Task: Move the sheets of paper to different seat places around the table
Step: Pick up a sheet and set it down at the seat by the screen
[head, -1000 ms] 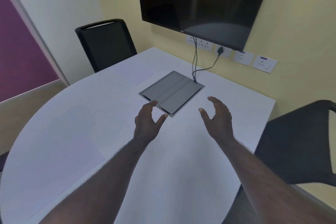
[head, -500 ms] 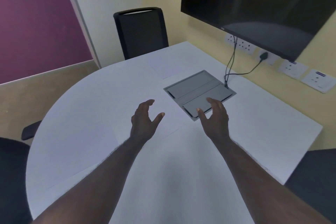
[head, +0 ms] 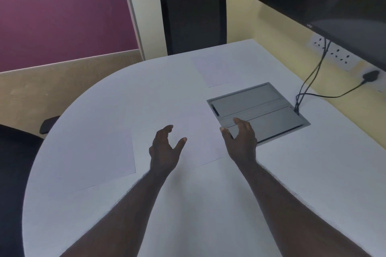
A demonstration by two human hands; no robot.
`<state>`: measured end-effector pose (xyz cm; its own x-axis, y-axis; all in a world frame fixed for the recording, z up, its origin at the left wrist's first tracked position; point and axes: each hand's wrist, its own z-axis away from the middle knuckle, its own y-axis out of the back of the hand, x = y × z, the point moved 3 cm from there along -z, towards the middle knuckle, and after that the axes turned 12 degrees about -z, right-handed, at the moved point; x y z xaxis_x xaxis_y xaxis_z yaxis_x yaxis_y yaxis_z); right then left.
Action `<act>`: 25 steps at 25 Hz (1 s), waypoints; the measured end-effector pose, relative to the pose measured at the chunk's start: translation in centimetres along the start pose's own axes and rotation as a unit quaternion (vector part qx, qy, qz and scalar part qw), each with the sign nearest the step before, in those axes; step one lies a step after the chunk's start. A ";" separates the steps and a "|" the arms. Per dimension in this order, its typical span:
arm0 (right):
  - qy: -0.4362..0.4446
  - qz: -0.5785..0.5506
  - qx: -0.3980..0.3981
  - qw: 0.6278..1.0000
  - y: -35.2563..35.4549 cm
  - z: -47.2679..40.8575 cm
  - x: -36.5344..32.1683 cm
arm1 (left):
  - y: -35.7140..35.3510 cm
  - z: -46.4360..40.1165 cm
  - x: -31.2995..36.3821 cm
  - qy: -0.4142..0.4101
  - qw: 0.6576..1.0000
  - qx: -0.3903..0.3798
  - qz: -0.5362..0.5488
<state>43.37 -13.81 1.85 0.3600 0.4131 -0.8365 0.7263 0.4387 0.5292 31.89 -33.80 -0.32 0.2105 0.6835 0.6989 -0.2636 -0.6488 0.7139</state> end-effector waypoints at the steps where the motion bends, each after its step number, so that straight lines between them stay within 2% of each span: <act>1: -0.006 0.002 -0.008 1.000 -0.5 -0.7 0.8 | -0.8 -0.4 -0.2 0.013 1.000 0.004 -0.003; 7: -0.034 0.028 -0.048 0.998 -3.9 -4.9 5.7 | -4.9 -3.7 -2.3 0.087 0.995 0.012 -0.047; 15: -0.082 0.081 -0.107 0.988 -7.8 -8.0 10.9 | -10.2 -6.3 -4.5 0.193 0.970 -0.037 -0.144; 25: -0.125 0.150 -0.140 0.971 -11.3 -9.0 12.8 | -13.1 -8.2 -4.0 0.276 0.943 -0.048 -0.179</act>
<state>34.50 -6.34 -13.61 0.6872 0.3639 -0.6288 0.3915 0.5435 0.7425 26.80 -25.28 -12.82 -0.2129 0.9403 0.2656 -0.3579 -0.3280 0.8743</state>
